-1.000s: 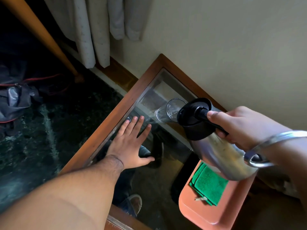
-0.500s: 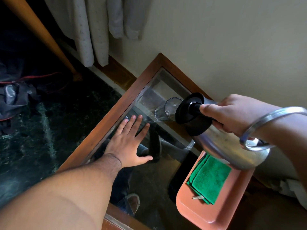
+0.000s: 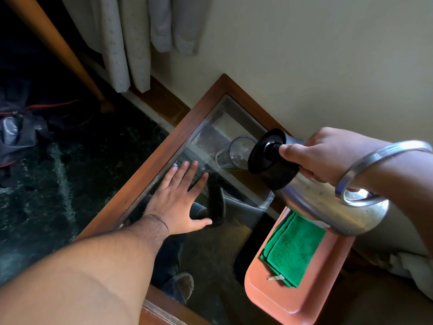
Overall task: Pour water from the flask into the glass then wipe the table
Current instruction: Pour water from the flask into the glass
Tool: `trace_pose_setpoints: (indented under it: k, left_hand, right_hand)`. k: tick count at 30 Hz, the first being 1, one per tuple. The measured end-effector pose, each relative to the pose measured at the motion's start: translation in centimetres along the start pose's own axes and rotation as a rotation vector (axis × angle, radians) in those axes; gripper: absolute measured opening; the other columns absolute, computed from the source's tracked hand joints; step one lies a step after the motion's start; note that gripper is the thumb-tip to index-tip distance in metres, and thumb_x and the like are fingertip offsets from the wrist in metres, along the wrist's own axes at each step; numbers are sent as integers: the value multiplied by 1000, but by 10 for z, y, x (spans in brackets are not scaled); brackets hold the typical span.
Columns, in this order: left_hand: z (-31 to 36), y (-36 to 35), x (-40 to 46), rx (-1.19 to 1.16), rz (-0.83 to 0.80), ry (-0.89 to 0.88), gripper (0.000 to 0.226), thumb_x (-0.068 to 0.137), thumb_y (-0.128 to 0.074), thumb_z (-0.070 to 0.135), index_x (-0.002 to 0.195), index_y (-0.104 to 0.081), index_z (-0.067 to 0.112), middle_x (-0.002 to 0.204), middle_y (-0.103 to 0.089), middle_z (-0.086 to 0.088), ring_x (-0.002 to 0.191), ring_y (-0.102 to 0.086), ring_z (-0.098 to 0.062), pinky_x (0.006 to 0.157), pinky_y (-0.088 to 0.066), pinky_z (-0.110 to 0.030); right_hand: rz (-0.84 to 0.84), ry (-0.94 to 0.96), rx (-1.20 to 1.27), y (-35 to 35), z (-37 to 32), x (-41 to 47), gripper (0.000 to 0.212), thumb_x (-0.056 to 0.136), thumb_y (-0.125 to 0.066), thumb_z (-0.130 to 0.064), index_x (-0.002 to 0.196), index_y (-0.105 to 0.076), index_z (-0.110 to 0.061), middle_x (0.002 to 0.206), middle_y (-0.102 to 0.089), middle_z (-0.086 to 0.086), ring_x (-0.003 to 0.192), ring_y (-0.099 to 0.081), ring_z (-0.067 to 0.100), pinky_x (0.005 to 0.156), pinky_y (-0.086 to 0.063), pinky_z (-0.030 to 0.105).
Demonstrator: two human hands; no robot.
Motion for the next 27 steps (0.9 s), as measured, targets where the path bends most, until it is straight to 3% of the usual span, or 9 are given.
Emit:
trace_pose_setpoints:
  k: [14, 20, 27]
  left_hand:
    - [0, 0, 0, -10, 13, 0, 117, 71, -36, 94, 158, -19, 18, 166, -10, -22, 154, -4, -37, 125, -5, -54]
    - [0, 1, 0, -12, 16, 1, 117, 71, -36, 94, 158, -22, 17, 166, -11, -22, 154, -6, -38, 125, -5, -54]
    - [0, 0, 0, -6, 23, 0, 117, 70, -38, 94, 157, -23, 17, 166, -9, -21, 154, -4, -37, 125, -4, -54]
  right_hand:
    - [0, 5, -83, 2, -4, 1, 55, 86, -47, -62, 67, -58, -11, 70, -61, 8, 65, -56, 24, 63, -44, 34]
    - [28, 7, -100, 6, -10, -2, 54, 86, -51, -60, 59, -55, -12, 62, -57, 7, 55, -52, 21, 51, -35, 28]
    - [22, 1, -123, 8, -17, -4, 55, 87, -51, -58, 60, -55, -11, 61, -55, 7, 55, -49, 20, 48, -29, 28]
Point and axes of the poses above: each hand's wrist, its own x-axis towards the middle knuckle, its own y-axis out of the back of the hand, z = x × y, the point moved 9 cm from there along x, towards the middle knuckle
